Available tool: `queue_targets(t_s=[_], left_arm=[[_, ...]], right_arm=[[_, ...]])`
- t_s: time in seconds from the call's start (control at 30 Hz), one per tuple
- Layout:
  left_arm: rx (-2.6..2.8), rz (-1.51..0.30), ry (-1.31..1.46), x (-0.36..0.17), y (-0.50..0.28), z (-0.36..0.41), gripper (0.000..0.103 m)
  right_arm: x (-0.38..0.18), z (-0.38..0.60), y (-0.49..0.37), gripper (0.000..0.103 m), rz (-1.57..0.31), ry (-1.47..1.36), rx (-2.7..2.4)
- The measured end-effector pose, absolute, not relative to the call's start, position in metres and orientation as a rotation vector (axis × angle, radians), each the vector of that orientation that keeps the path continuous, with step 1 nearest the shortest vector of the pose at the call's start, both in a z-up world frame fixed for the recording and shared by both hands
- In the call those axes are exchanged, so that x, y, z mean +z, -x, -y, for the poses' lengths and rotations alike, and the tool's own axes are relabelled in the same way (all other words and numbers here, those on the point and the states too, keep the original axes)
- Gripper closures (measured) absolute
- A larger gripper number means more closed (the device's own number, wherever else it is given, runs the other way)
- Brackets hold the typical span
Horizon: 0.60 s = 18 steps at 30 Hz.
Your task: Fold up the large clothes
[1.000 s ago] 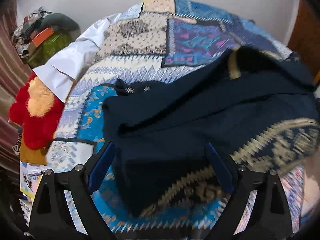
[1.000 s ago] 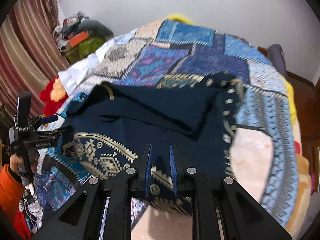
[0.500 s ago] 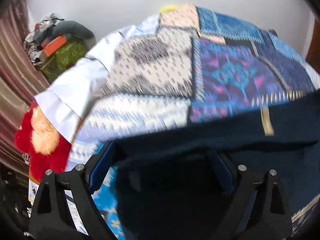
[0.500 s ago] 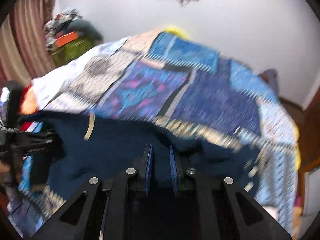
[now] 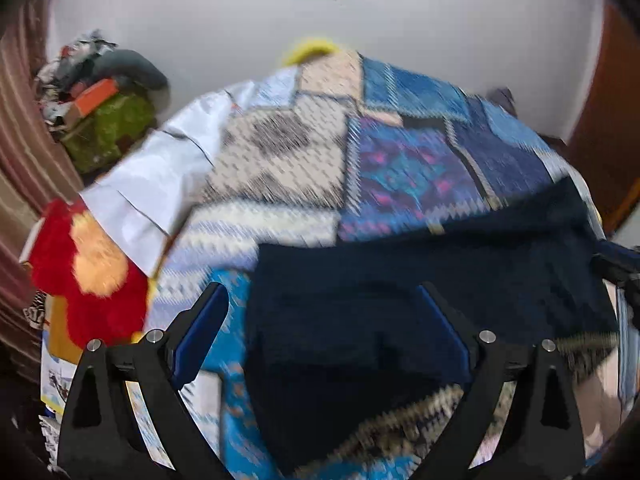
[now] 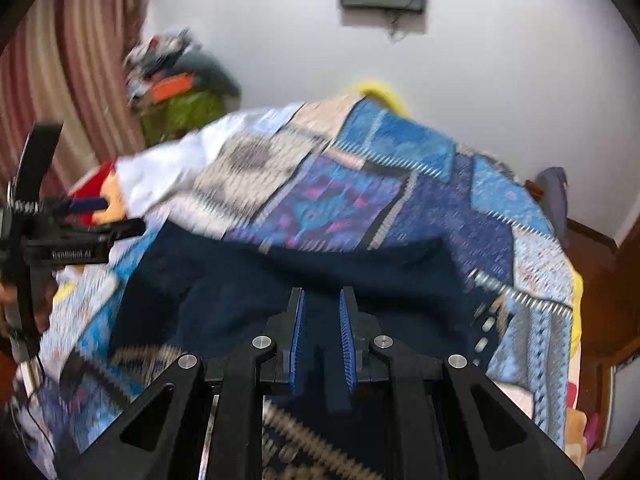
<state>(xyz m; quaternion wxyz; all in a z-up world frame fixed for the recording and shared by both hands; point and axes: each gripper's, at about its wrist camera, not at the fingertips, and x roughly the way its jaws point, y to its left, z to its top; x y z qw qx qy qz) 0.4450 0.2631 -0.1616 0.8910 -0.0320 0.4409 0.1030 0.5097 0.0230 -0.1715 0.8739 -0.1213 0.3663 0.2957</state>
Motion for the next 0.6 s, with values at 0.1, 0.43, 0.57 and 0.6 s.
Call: queue_targets(t_s=[0.1, 0.43, 0.57, 0.6], left_arm=[[0.164, -0.965, 0.064, -0.184, -0.435, -0.243, 0.008], [0.158, -1.101, 0.040, -0.275, -0.417, -0.207, 0.000], [0.170, -1.108, 0.041, -0.275, -0.412, -0.217, 0.000], [0.185, -1.111, 0.041, -0.275, -0.408, -0.223, 0.000]], right_arm=[[-0.200, -0.038, -0.491, 0.091, -0.828, 0.346, 0.620], [-0.277, -0.048, -0.472, 0.030, -0.807, 0.674, 0.381], [-0.276, -0.017, -0.484, 0.005, -0.808, 0.631, 0.365], [-0.275, -0.002, -0.492, 0.005, -0.858, 0.554, 0.384]])
